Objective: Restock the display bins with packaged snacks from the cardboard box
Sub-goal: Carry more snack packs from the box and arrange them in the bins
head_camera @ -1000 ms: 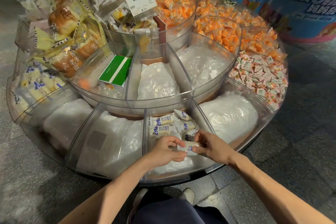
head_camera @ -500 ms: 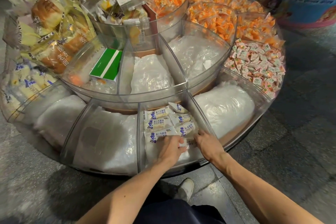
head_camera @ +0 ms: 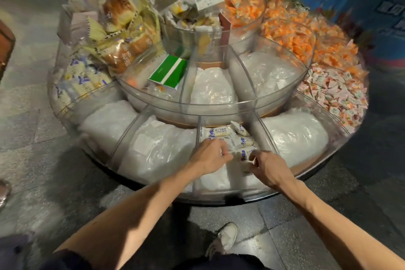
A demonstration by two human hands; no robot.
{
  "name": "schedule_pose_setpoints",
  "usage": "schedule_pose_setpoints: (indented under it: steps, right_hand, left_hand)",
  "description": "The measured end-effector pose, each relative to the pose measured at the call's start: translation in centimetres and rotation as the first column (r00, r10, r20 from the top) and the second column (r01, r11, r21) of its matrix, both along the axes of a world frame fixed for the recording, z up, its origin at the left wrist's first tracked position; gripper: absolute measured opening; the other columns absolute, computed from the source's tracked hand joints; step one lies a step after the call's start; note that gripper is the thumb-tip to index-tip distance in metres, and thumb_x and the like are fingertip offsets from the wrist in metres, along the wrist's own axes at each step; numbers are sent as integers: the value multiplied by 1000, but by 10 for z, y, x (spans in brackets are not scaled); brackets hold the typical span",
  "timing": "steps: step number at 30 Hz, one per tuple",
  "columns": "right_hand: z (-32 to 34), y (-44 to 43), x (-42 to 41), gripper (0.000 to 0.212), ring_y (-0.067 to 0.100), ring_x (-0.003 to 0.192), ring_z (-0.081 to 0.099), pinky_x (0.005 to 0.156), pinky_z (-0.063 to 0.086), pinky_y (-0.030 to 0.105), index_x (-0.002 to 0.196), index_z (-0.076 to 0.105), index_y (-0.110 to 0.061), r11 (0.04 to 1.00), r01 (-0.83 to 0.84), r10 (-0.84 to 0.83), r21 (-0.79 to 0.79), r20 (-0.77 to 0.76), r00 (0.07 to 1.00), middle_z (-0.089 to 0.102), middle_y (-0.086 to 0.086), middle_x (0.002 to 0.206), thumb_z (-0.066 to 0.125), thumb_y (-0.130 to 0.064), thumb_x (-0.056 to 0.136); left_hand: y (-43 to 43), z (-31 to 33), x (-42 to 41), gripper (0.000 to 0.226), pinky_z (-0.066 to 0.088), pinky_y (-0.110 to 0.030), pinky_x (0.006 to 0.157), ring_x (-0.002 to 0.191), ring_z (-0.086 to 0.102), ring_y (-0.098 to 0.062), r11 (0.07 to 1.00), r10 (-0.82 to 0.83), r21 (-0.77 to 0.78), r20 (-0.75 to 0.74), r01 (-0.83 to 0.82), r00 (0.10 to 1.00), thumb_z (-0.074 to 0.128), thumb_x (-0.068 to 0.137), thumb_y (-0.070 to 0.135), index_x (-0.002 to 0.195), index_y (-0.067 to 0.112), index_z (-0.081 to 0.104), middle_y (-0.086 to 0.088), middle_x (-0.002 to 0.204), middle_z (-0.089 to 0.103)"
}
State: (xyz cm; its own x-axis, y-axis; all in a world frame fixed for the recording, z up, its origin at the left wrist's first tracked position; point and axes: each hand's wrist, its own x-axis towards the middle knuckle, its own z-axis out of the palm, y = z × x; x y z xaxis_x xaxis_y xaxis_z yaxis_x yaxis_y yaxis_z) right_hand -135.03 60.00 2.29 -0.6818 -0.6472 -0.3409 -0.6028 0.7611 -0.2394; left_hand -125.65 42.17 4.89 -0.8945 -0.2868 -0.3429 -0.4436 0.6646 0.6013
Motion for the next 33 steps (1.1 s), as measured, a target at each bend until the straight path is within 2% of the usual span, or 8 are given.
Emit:
schedule_pose_setpoints:
  steps: [5,9,14,20,24,27,30,33]
  right_hand:
    - [69,-84,93,23,23,84,66,73,48,34,99,67,-22,926,-164,145,-339,-82,986,64,-8,73,63,-44,93]
    - [102,-162,223,23,21,86,63,71,42,32,99,64,-25,777,-422,447,-467,-64,892,67,-4,87,59,-46,93]
    - [98,-247,388,20,22,94,63,73,40,33,87,51,-29,583,-666,749,-466,-9,662,59,-9,86,59,-47,93]
    - [77,-335,553,31,16,110,60,79,36,24,114,60,-30,328,-824,933,-462,19,360,64,-9,109,53,-54,96]
    - [51,-405,650,31,18,81,61,69,46,25,88,51,-32,215,-858,977,-466,86,197,57,-8,81,46,-61,80]
    - [37,-462,709,34,12,80,48,75,43,30,86,51,-29,120,-893,988,-433,139,65,49,-12,83,41,-60,79]
    - [24,-524,762,16,11,89,50,76,39,26,89,51,-26,73,-907,989,-415,150,10,53,-12,90,56,-41,94]
    - [12,-576,816,18,12,99,54,83,40,22,101,59,-22,5,-935,986,-356,157,-55,59,-7,100,54,-39,98]
  left_hand:
    - [-78,86,114,31,51,-30,72,78,62,-15,972,204,-78,-181,-221,962,69,85,49,68,26,57,7,81,66]
    - [-131,128,273,37,36,-25,56,55,46,-7,884,401,-135,-274,-448,874,74,84,42,59,28,51,9,57,50]
    - [-161,140,496,22,43,-30,62,64,56,-3,721,609,-297,-161,-626,777,70,89,43,79,23,63,8,69,60]
    - [-171,95,697,22,47,-28,75,81,60,-8,425,873,-312,-107,-850,476,68,89,44,92,23,66,10,87,66]
    - [-196,53,782,15,47,-25,72,83,60,-8,186,975,-245,-75,-951,210,68,90,41,92,28,63,12,89,63]
    - [-228,27,836,14,49,-27,77,85,60,-8,22,997,-186,-67,-982,35,67,91,38,93,25,63,11,90,64]
    - [-263,5,885,13,48,-24,78,88,58,-7,-111,994,-144,-30,-983,-108,65,93,38,96,25,64,12,93,62]
    - [-290,-15,928,14,49,-23,79,90,59,-7,-238,969,-122,39,-964,-244,64,95,36,100,24,65,9,96,62]
